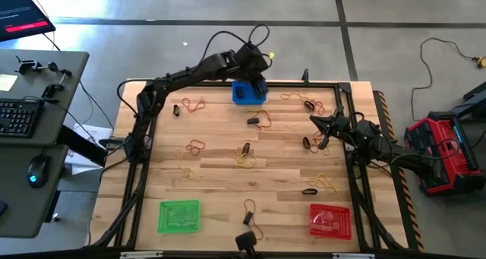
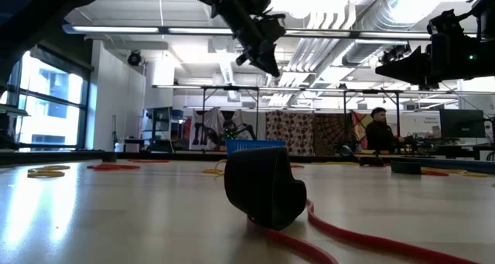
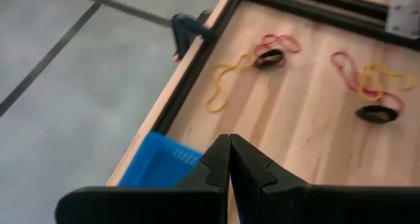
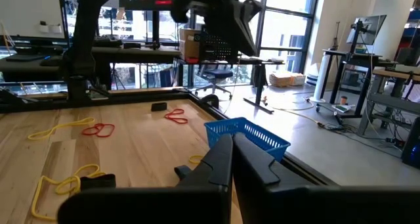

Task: Sort rubber bands into baskets
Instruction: Put the yellow rubber band into the red basket

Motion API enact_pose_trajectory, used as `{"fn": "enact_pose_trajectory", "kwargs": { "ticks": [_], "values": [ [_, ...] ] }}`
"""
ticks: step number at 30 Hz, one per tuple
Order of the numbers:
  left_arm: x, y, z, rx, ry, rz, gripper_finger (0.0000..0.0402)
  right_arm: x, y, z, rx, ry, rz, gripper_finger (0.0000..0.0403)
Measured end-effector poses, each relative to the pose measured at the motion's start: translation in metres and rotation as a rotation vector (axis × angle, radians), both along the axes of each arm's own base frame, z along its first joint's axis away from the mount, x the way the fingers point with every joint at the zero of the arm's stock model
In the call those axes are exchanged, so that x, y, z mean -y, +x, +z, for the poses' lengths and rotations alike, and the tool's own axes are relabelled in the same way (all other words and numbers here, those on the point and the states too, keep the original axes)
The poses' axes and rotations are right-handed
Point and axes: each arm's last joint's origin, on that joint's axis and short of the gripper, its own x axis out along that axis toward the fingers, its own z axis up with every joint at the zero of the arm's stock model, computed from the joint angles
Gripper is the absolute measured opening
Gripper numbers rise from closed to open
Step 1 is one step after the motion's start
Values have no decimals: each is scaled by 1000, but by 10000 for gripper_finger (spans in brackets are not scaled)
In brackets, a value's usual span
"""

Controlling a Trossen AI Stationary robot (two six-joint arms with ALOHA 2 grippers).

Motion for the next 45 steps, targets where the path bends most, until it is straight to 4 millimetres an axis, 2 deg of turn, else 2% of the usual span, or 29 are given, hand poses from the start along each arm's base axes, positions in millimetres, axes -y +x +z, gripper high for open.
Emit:
{"fn": "enact_pose_trajectory", "kwargs": {
  "ticks": [14,22,30,36,40,45],
  "values": [
    [32,17,3,54,11,-67,0,0,0,0,0,0,0,0],
    [38,21,3,71,-8,-101,0,0,0,0,0,0,0,0],
    [57,34,-25,98,-39,-159,0,0,0,0,0,0,0,0],
    [72,35,-40,76,-56,-225,0,0,0,0,1,0,0,0],
    [77,31,-47,106,-88,-265,0,0,0,0,0,0,0,0],
    [86,16,-53,159,-111,-322,0,0,0,1,27,27,2,0]
  ]
}}
